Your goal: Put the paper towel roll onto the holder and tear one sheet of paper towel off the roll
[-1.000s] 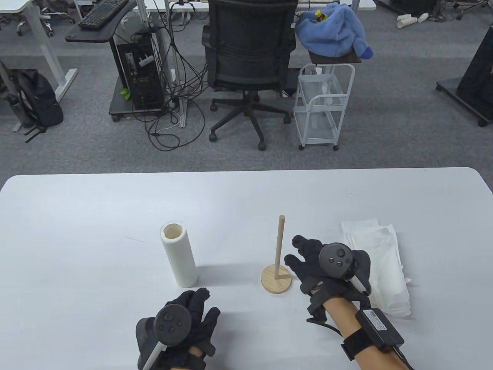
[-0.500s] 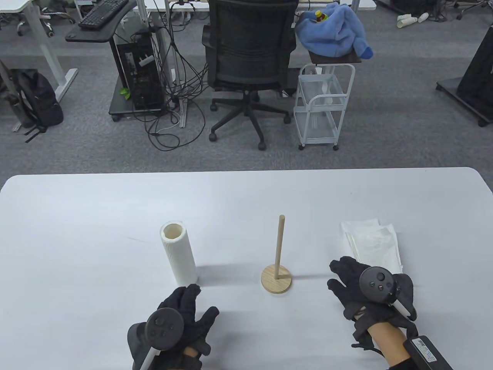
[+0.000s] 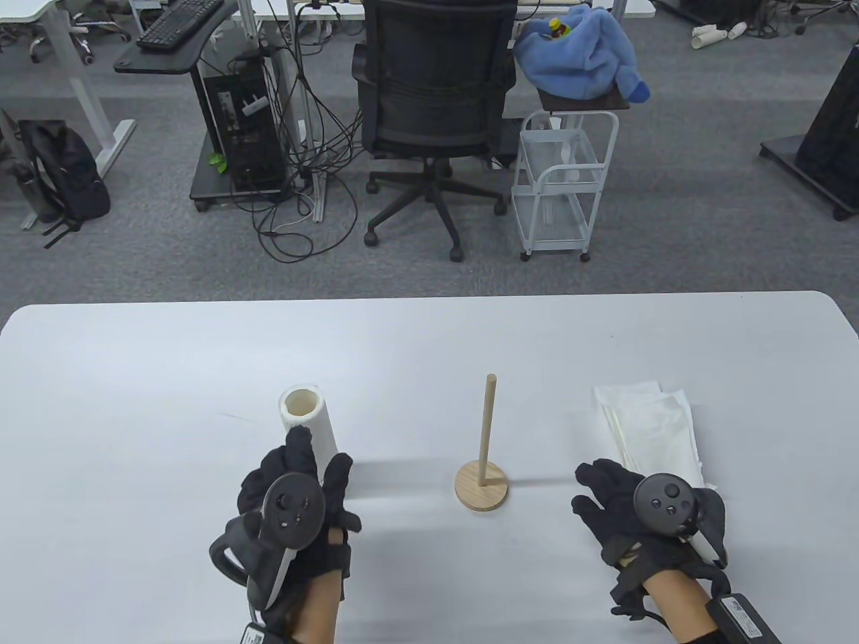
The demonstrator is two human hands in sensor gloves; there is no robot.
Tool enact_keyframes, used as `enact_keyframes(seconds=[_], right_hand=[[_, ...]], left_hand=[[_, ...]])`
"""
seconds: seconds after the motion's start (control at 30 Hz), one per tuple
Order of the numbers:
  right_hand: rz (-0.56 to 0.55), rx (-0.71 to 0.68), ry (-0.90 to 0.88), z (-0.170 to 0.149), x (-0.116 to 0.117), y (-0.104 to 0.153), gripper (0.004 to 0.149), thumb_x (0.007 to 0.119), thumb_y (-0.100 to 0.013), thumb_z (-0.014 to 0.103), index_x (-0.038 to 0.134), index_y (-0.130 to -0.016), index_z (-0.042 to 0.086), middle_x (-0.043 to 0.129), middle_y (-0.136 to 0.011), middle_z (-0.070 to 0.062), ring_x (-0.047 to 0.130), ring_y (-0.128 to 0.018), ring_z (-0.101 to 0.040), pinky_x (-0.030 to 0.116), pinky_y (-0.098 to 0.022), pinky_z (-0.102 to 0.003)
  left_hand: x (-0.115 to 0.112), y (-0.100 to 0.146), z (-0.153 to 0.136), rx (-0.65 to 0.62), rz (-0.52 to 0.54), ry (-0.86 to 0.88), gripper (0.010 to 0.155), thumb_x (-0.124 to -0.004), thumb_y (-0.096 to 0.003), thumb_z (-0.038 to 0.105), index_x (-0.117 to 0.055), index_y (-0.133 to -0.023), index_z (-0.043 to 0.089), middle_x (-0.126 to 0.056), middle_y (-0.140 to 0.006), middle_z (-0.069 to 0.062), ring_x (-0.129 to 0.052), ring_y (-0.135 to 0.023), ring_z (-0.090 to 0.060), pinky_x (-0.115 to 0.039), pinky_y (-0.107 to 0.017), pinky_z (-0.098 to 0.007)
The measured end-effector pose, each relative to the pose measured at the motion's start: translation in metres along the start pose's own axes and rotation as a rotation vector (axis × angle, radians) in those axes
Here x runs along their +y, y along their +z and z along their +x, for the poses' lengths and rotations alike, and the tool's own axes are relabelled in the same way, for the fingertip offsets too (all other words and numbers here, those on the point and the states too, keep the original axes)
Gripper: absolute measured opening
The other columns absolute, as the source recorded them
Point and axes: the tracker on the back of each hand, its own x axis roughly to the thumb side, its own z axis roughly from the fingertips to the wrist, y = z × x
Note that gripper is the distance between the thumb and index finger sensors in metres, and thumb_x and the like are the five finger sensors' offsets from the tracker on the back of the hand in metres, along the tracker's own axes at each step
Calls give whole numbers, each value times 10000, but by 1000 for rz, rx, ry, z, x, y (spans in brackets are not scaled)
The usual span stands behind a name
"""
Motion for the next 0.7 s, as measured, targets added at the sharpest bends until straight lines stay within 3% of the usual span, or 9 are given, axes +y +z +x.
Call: enact_keyframes(seconds=[0.3, 0.7], right_hand=[[22, 15, -36, -2, 1, 0, 601, 717, -492, 541, 619, -1019, 270, 525, -1099, -172, 573, -952, -466, 432, -705, -617], [19, 21, -62, -3, -1, 0, 602, 715, -493, 541, 619, -1019, 265, 532, -1096, -175, 576, -950, -466, 436, -704, -616]], left_hand=[[-16, -42, 23, 85, 6, -197, 643, -836, -437, 570, -669, -990, 287, -707, -862, 21, -801, -736, -282, -611, -728, -535], [-20, -47, 22, 71, 6, -221, 406, -807, -451, 510, -828, -836, 381, -705, -841, 61, -800, -750, -259, -616, -733, -521]])
